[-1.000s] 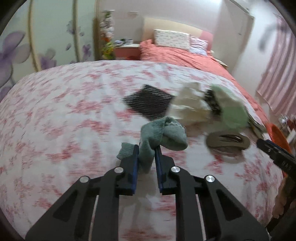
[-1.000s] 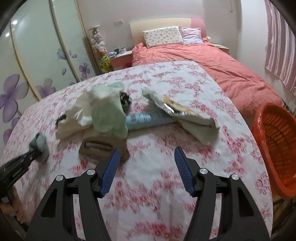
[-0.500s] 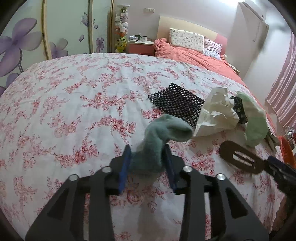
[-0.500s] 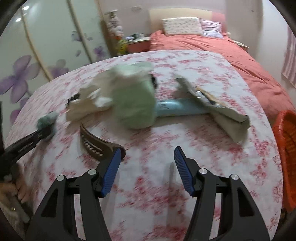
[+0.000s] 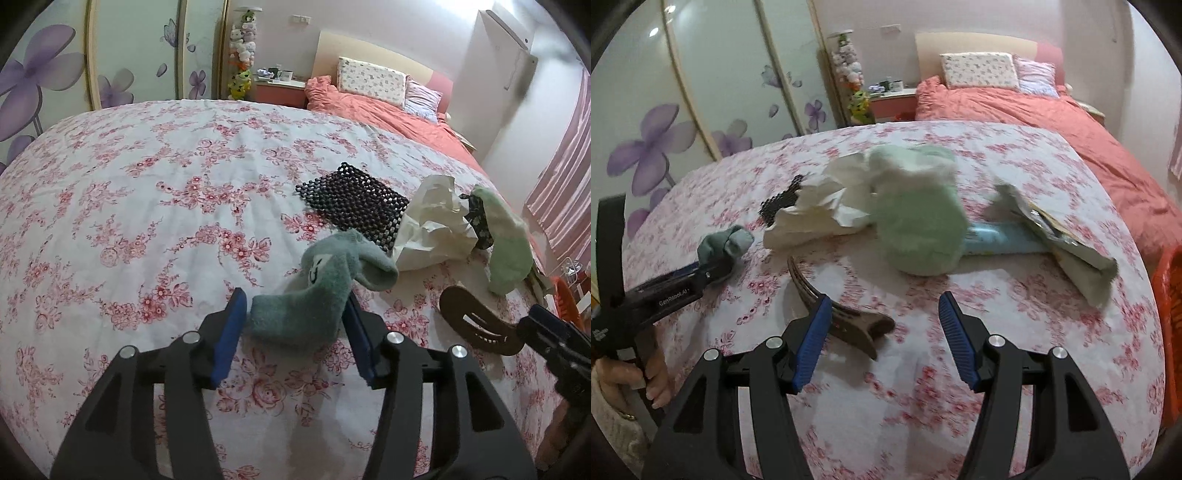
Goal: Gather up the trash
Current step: 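Hold the sock in the left tool while the right tool grasps the brown hair clip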
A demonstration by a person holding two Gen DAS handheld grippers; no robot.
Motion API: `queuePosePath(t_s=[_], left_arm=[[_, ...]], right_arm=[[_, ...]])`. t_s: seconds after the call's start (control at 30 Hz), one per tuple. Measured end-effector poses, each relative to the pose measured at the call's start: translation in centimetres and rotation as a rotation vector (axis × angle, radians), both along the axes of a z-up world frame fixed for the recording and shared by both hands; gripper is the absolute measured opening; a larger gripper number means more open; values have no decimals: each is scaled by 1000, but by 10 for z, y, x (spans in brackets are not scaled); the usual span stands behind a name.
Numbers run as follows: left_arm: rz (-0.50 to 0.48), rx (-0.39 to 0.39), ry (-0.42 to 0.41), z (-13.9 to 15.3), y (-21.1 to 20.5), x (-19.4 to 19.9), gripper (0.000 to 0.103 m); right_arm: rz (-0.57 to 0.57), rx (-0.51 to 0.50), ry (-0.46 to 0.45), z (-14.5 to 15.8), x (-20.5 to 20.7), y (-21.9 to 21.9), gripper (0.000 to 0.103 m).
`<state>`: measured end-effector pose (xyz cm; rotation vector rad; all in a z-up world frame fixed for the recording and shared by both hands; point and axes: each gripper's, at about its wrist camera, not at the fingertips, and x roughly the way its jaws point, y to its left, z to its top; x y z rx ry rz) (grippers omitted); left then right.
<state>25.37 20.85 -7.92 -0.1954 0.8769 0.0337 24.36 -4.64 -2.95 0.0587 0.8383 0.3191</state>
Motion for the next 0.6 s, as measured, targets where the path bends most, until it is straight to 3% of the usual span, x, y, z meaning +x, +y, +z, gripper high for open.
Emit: queuePosePath(t_s=[0.33,0.6], left_arm=[[-6,-8,-1,-1,-1,1,56],[-7,-15,-3,-1,-1,0,57]], right_arm=[[123,-11,41,-4,-7,26,60],[123,-69,59,-7,-1,43,60]])
